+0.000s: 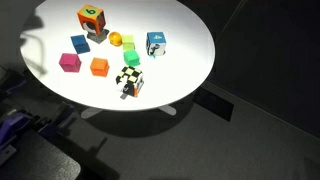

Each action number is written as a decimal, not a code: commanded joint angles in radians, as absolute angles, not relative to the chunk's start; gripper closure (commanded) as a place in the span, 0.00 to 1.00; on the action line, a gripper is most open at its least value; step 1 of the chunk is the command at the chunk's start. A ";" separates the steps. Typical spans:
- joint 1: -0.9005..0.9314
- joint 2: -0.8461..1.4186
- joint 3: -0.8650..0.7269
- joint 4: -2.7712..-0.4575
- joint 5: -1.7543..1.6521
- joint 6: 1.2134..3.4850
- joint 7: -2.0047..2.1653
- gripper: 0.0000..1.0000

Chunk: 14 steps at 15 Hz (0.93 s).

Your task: Put the yellow block on top of the square plush toy on the left

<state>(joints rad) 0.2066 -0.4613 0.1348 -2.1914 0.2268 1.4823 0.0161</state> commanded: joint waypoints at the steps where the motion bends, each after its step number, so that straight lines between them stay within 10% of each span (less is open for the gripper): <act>1: 0.191 -0.461 0.147 -2.188 0.231 1.479 0.012 0.00; 14: 0.159 -0.468 0.152 -2.201 0.169 1.595 0.026 0.00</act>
